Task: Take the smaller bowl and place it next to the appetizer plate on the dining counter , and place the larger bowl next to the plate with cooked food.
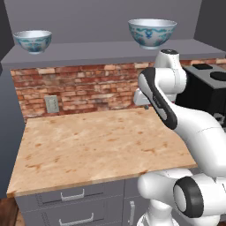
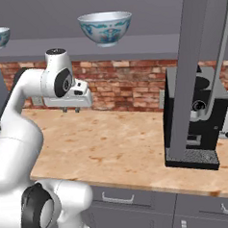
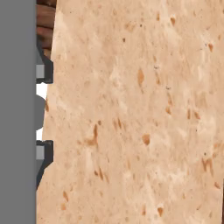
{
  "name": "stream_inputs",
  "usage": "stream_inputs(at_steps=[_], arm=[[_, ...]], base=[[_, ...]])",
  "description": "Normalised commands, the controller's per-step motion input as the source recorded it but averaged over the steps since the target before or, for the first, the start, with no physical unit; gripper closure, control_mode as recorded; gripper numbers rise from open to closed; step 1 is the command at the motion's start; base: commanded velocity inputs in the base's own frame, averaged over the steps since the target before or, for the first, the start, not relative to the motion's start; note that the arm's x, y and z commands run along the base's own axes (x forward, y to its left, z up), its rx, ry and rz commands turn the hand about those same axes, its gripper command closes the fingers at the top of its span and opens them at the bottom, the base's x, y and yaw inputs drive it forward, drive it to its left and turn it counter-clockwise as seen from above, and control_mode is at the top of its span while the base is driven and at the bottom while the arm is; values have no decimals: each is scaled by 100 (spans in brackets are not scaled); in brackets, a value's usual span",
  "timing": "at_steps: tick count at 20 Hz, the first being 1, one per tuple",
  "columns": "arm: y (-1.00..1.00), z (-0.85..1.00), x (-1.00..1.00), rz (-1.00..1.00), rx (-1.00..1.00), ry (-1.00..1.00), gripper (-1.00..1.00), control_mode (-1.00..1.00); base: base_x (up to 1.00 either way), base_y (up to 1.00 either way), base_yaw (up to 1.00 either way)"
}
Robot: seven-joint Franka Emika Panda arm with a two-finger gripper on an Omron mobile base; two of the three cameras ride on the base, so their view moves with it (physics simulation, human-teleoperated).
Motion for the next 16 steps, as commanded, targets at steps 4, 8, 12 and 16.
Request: stream_inputs(at_steps=[4, 8, 12, 16], arm=[[0, 0, -29, -3, 1, -13, -100, -100], [-14, 22, -46, -21, 5, -29, -100, -100], [-36, 47, -18, -34, 7, -30, -100, -100], [-39, 71, -1, -37, 10, -31, -100, -100]], base=[[0, 0, 0], [0, 0, 0], [0, 0, 0], [0, 0, 0]])
